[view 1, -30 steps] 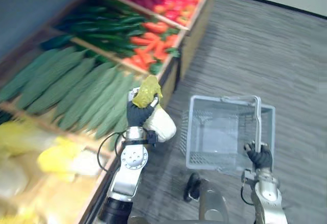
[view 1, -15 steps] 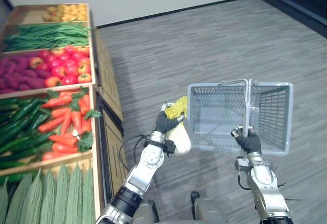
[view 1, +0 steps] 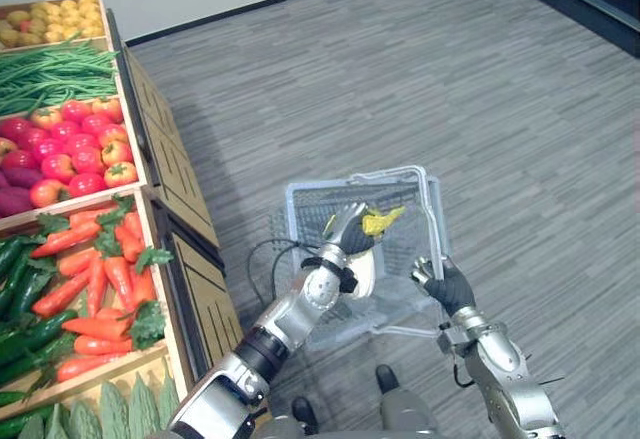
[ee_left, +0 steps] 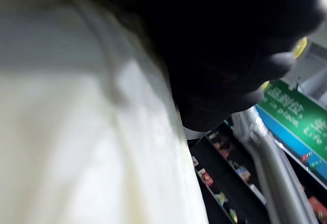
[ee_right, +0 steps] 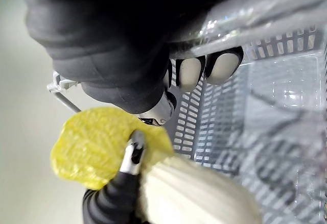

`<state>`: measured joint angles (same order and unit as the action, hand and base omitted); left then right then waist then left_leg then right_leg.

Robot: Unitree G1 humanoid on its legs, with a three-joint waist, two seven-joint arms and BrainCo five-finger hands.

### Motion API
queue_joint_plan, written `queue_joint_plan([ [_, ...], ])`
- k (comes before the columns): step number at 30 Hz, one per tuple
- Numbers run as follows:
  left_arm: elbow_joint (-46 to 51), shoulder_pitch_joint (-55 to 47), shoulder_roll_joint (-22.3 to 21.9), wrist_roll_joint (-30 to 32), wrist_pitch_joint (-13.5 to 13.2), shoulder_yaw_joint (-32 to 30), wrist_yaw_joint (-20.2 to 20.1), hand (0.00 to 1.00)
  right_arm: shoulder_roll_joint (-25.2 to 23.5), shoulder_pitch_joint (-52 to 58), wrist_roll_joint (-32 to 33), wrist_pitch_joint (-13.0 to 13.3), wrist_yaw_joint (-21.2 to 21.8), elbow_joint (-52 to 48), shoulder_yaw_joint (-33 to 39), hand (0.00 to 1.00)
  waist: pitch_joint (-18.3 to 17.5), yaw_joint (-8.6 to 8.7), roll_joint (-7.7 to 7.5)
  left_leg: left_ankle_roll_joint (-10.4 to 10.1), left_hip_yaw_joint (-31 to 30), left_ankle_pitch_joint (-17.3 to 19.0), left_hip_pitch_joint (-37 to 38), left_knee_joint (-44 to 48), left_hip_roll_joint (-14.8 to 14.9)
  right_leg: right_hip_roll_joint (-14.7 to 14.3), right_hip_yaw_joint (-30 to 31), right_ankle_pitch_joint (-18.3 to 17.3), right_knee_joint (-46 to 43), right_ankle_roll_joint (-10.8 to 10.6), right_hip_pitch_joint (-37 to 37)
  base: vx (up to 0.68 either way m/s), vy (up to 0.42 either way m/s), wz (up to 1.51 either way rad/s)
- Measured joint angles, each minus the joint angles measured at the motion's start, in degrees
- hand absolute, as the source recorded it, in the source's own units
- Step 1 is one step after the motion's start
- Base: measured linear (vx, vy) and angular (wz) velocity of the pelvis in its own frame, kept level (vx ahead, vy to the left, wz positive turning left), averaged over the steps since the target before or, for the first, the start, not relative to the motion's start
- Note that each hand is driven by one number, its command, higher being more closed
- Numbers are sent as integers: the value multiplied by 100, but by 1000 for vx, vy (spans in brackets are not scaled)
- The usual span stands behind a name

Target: Pick vegetable in the basket

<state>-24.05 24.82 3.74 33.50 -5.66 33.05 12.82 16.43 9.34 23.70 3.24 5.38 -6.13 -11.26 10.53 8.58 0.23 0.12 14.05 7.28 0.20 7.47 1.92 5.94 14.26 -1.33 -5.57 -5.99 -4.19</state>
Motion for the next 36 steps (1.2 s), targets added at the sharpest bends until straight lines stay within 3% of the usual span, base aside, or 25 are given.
queue_joint_plan([
  [10,-485,-22,-9,267,104,51,-19,0,-73,-104,890,-8,-18,0,-626,100,-38,2,-78,-7,-185,-223,-36,-254,-19,19,-181,88,210,-9,34,-50,-43,8],
  [15,-486,-91,-20,248,138,52,-17,0,-115,-102,879,-42,-10,0,-785,100,-78,5,-172,-15,-305,-329,-30,-376,-28,18,-290,127,304,-4,74,-59,-41,10],
  [21,-374,-496,-24,-143,139,-18,8,0,-448,69,-282,-104,-170,9,-512,100,-112,-6,-221,-7,-344,-444,19,-552,-64,28,-321,172,386,-9,103,-23,-16,4],
  [27,793,-1446,-13,-921,73,-497,93,0,-916,449,-1351,-130,-693,22,499,100,-122,-27,-222,-6,-466,-445,83,-554,-89,71,-449,171,483,-10,284,2,-7,12],
  [32,1767,-2316,-6,-1806,-1,-1092,-42,0,-920,634,-1658,-166,-982,29,1340,100,-185,-163,-177,-7,-492,-444,85,-592,-90,62,-502,157,493,-29,283,-3,-5,1],
  [36,2103,-2919,-7,-2330,-35,-1481,-203,0,-918,818,-1588,-208,-1041,29,1790,100,-383,-167,-81,-15,-537,-454,105,-665,-93,62,-564,129,493,-62,287,5,-21,6],
])
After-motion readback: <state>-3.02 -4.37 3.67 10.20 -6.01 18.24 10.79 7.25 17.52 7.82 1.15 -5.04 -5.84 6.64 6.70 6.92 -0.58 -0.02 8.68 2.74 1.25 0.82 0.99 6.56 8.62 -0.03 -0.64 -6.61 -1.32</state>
